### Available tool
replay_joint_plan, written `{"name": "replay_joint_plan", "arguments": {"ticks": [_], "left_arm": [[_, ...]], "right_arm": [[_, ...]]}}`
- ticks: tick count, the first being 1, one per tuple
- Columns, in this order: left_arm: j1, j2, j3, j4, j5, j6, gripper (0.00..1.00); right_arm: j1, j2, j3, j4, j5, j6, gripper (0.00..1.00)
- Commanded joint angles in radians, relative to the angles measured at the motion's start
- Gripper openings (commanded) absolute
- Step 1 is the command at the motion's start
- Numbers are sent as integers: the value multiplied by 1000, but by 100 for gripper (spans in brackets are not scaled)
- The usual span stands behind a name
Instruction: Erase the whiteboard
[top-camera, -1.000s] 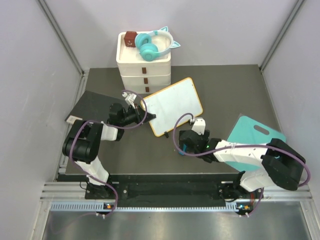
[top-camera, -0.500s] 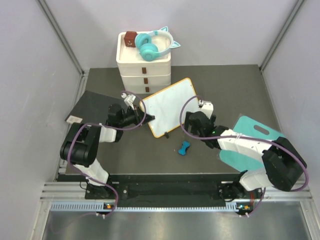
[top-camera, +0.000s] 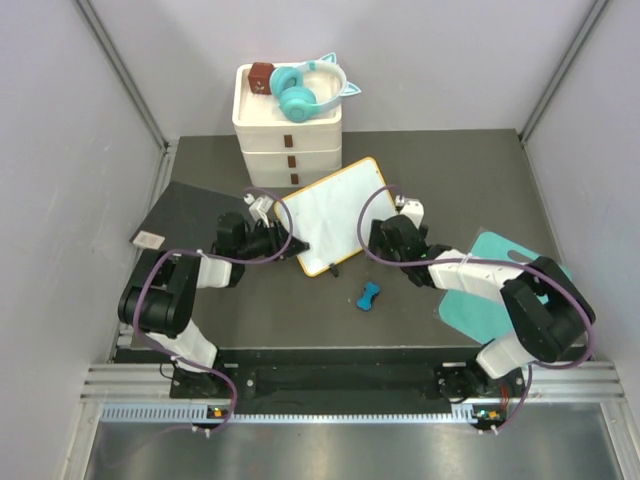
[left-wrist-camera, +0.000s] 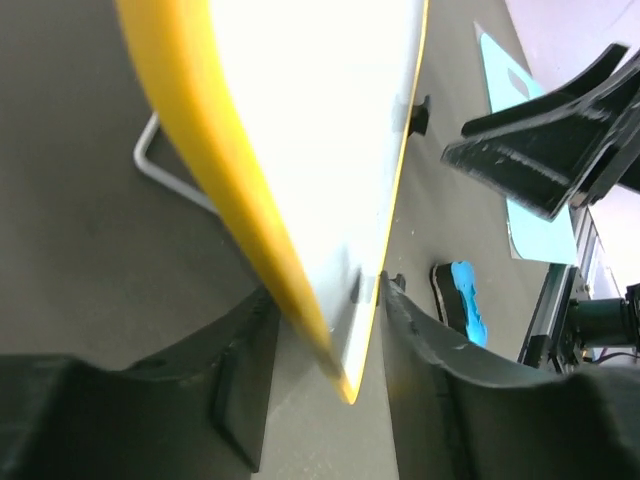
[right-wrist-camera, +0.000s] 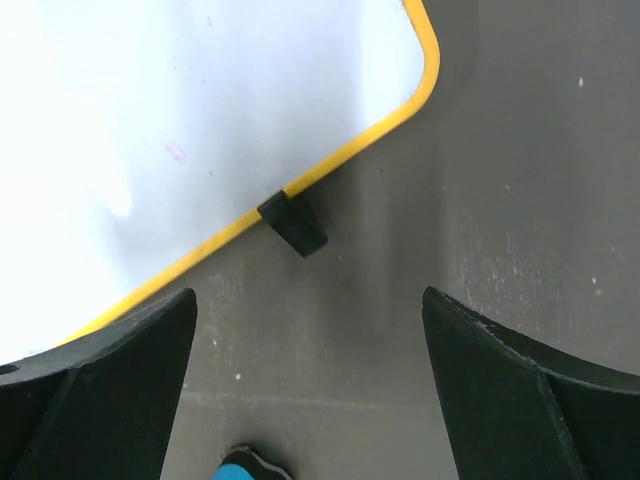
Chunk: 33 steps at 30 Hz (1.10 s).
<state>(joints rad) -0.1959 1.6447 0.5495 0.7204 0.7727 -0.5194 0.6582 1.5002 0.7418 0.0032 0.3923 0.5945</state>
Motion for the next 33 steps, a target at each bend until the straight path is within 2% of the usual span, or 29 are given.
{"name": "replay_joint_plan", "arguments": {"ticks": [1, 9, 12, 14, 15, 17, 18, 19, 21, 22, 23, 24, 25, 29, 33], "left_arm": [[0, -20, 0, -47, -7, 41, 51], [0, -98, -23, -76, -30, 36, 57], [0, -186, -62, -104, -70, 19, 60], [0, -265, -103, -116, -96, 7, 65], [0, -296, -114, -165, -119, 7, 66], [-2, -380, -137, -217, -183, 1, 67], [-2, -410, -144, -245, -206, -2, 67], [-2, -474, -163, -304, -246, -7, 67], [-2, -543, -189, -367, -280, -17, 58], [-4, -612, -198, -424, -317, -21, 50], [-4, -647, -201, -465, -331, -22, 15], [-4, -683, -210, -495, -343, -22, 1], [-5, -747, -214, -521, -354, -36, 0], [-33, -870, -240, -645, -368, -71, 0], [-66, -951, -299, -647, -383, -119, 0]], "right_arm": [[-43, -8, -7, 129, -76, -13, 90], [-66, -99, -62, 156, -99, -30, 89], [-66, -130, -77, 143, -79, -33, 88], [-69, -152, -91, 147, -67, -35, 88], [-69, -158, -96, 147, -64, -32, 87], [-81, -161, -102, 146, -66, -22, 84], [-84, -161, -102, 146, -66, -21, 80], [-92, -159, -102, 147, -70, -18, 69], [-101, -147, -99, 146, -73, -13, 57], [-112, -140, -96, 143, -76, -9, 38], [-121, -121, -90, 141, -75, -6, 27], [-126, -109, -85, 138, -78, -5, 18], [-134, -95, -78, 133, -76, -4, 0], [-172, -3, -12, 89, -56, 8, 0], [-184, 109, 45, 63, -61, 27, 0]]}}
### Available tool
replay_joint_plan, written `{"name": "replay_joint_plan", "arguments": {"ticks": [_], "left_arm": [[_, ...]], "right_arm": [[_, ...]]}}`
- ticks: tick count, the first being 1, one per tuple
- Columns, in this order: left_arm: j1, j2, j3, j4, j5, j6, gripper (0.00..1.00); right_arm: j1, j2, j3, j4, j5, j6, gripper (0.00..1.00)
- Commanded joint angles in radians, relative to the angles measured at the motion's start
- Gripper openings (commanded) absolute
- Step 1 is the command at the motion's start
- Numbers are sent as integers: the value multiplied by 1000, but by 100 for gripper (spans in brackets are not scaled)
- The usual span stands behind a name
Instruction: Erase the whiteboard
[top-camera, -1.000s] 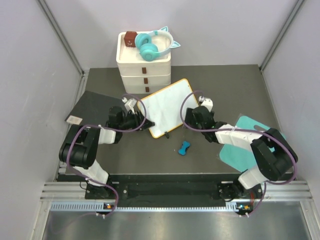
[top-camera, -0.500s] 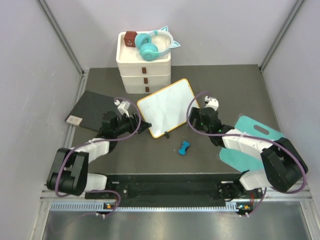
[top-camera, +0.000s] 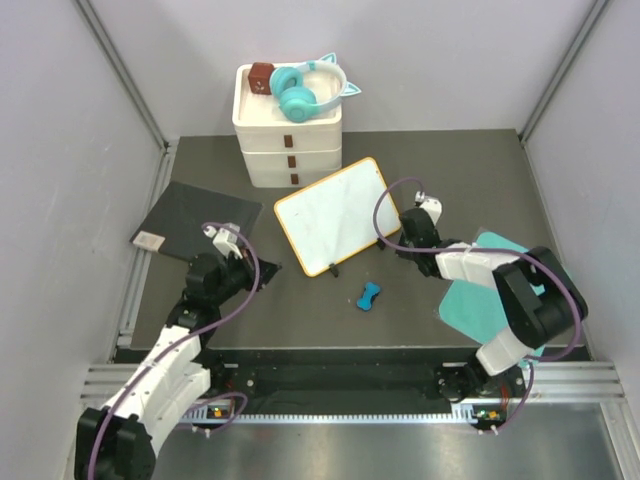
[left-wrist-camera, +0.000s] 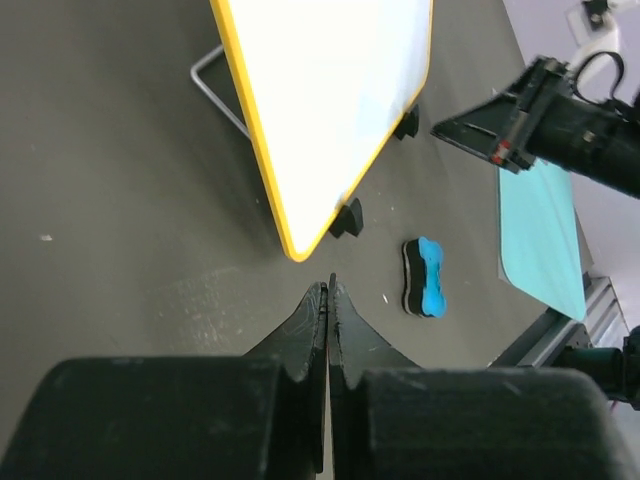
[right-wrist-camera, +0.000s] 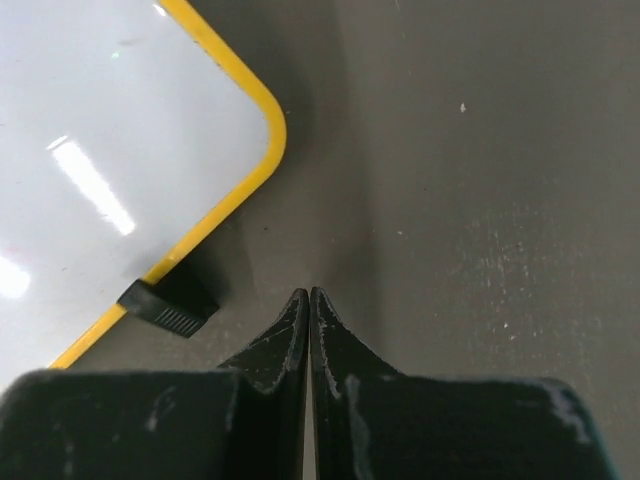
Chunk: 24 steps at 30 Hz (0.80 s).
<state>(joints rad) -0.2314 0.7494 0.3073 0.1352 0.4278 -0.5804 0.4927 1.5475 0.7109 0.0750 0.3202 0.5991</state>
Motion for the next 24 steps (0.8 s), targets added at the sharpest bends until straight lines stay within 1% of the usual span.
{"name": "replay_joint_plan", "arguments": {"ticks": [1, 4, 5, 7, 8, 9, 10, 12, 13, 16, 19, 21, 22, 23, 24], "left_arm": [[-40, -56, -71, -52, -41, -87, 0], [-103, -18, -115, 15, -81, -139, 0], [-146, -1, -120, 21, -104, -148, 0], [-190, 63, -123, 49, -181, -182, 0], [-235, 89, -123, 63, -205, -194, 0], [-256, 144, -120, 90, -257, -226, 0], [-293, 174, -119, 105, -279, -240, 0], [-321, 261, -119, 150, -319, -274, 0], [-347, 286, -125, 224, -352, -304, 0], [-371, 361, -155, 344, -388, -355, 0], [-378, 412, -131, 340, -409, -345, 0], [-378, 432, -103, 308, -419, -329, 0], [-376, 435, -96, 299, -420, -317, 0], [-378, 433, -88, 281, -460, -314, 0], [-378, 427, -85, 273, -466, -308, 0]], "right_arm": [[-19, 77, 85, -1, 10, 24, 0], [-19, 130, 117, 19, -7, 21, 0], [-19, 143, 136, 26, -12, 19, 0], [-20, 173, 150, 37, -33, 8, 0], [-19, 181, 160, 48, -41, 8, 0], [-19, 183, 159, 60, -53, 2, 0], [-20, 184, 151, 72, -79, 1, 0], [-19, 181, 131, 136, -116, -5, 0], [-20, 175, 105, 160, -159, -5, 0], [-17, 154, 53, 209, -226, 19, 0], [0, 137, 18, 218, -254, 30, 0], [27, 128, 7, 217, -259, 30, 0], [38, 123, 1, 198, -241, 34, 0], [55, 120, -5, 200, -237, 39, 0], [61, 111, -14, 207, -245, 44, 0]]}}
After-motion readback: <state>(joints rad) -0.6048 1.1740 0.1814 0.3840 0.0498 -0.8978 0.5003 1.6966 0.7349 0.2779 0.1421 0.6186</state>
